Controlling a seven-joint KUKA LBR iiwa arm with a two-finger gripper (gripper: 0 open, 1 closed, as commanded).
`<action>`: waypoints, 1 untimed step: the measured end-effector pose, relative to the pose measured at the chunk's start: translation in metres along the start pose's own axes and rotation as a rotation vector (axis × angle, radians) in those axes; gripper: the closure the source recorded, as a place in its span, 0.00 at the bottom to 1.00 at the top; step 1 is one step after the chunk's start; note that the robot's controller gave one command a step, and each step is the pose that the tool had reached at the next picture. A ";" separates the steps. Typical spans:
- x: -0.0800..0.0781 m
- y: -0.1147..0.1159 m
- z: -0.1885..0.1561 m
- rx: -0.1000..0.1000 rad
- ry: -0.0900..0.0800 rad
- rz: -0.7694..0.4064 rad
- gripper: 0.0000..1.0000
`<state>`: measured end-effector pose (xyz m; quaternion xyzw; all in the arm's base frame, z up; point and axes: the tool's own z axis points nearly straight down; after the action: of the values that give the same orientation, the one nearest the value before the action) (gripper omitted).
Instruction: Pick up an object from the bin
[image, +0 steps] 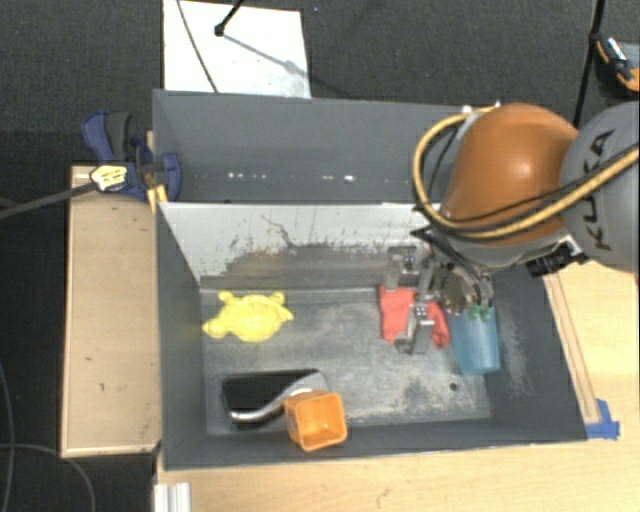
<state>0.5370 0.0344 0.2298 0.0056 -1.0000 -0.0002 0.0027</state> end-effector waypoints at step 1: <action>-0.001 0.000 -0.005 0.000 -0.009 0.001 0.00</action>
Offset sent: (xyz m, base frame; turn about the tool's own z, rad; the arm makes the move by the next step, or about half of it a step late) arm 0.0486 -0.0837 -0.1598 0.0296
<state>0.5383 0.0342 0.2345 0.0051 -1.0000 -0.0003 -0.0018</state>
